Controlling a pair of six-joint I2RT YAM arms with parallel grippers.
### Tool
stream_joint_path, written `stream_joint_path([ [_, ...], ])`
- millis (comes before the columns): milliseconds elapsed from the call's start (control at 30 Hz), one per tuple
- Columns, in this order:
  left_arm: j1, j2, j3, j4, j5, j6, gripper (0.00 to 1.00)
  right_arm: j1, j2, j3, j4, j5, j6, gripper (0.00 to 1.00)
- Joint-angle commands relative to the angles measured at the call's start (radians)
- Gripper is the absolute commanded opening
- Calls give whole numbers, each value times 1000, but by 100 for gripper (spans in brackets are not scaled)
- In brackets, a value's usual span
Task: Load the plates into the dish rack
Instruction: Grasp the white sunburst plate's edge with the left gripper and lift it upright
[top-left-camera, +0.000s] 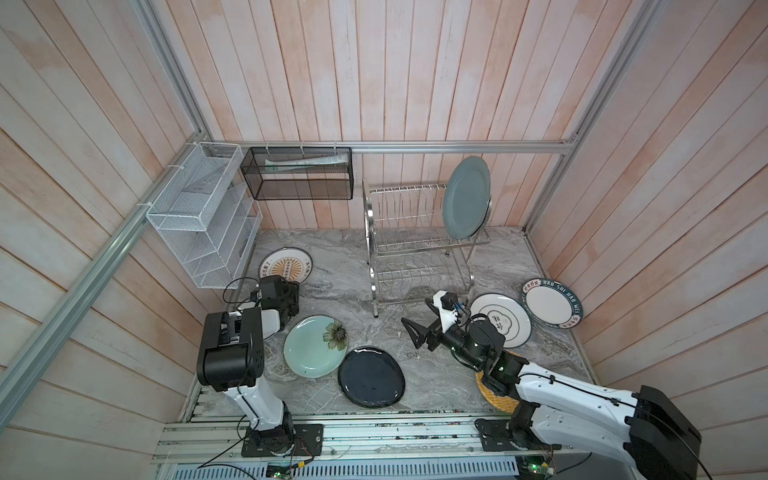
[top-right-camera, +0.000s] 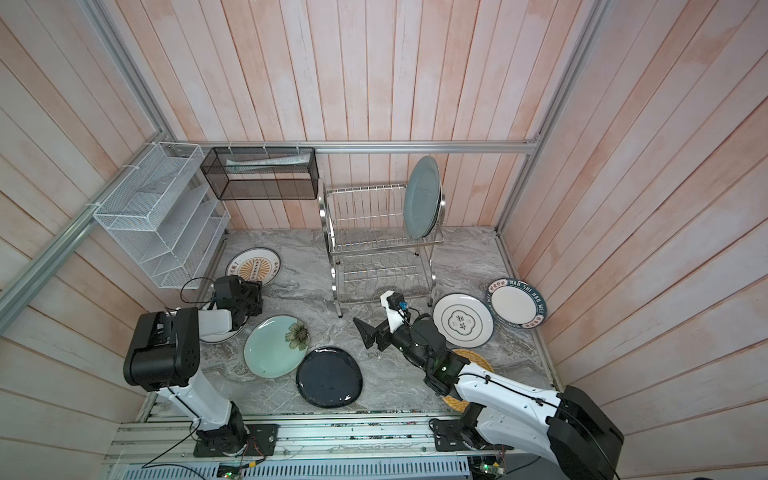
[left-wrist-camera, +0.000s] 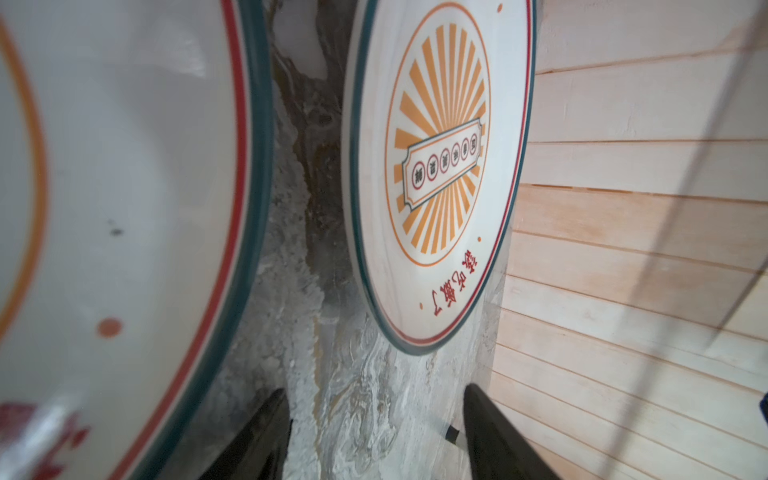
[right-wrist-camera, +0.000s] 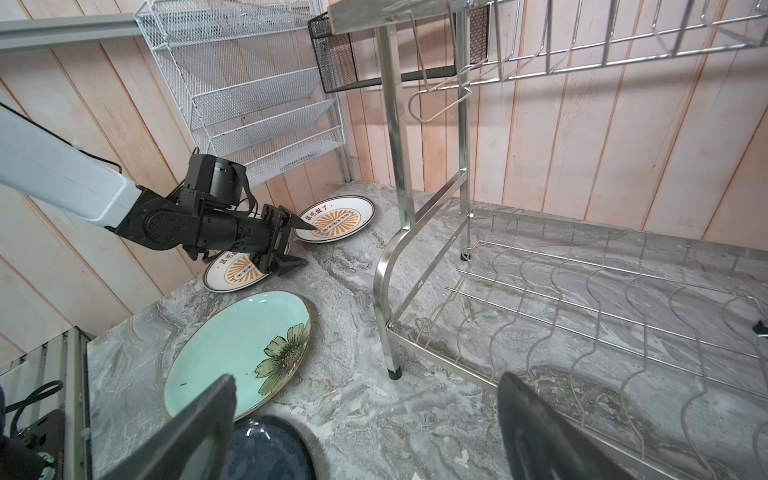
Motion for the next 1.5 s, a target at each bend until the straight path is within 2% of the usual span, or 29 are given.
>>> stream_joint_path([
  [0,8,36,40,58,-18,-33,65,9,6,-4,20,-15,-15,98],
  [467,12,143,86,86,-41,-128,53,20,2,0,11,-5,-34,98],
  [767,17,183,86,103,-60,-187,40,26,6,3,9,-4,-39,98],
  [967,22,209,77,157,-43,-197,16,28,10,5,7,4,-44,98],
  [1133,21,193,66,225,-5,-162,0,29,15,6,6,6,-45,98],
  [1467,25,69,73,262,115,-79,0,31,21,8,4,18,-52,98],
])
